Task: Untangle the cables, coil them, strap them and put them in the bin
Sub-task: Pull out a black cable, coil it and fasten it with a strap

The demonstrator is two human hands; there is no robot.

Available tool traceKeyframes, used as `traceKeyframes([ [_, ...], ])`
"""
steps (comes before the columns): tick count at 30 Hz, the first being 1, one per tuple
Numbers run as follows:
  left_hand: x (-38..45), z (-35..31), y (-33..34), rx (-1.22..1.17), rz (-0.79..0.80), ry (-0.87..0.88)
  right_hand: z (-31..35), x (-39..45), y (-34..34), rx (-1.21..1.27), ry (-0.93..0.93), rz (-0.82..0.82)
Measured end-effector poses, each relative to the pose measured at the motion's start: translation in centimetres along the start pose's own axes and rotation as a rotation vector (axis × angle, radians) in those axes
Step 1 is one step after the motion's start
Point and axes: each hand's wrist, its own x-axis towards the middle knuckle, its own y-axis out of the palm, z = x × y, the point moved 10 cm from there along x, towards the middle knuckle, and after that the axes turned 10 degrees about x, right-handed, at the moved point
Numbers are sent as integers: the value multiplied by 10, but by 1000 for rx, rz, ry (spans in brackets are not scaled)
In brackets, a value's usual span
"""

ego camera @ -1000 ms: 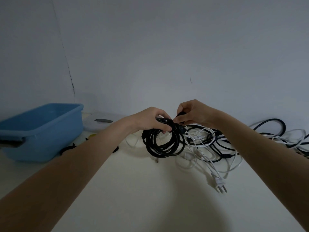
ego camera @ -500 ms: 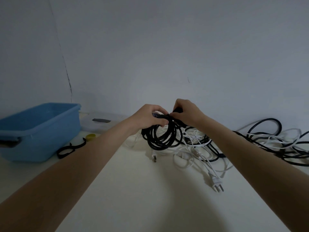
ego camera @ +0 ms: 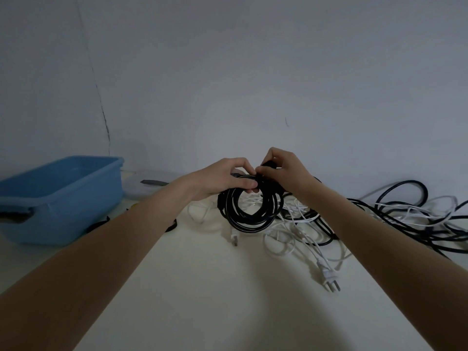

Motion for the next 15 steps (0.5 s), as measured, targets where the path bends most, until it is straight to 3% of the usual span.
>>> traceKeyframes([
  [4, 1, -5, 1, -3, 12, 40, -5, -5, 3, 262, 110, 57],
  [15, 3, -13, 11, 137, 45, 78, -21, -11, 9, 312, 349, 176],
])
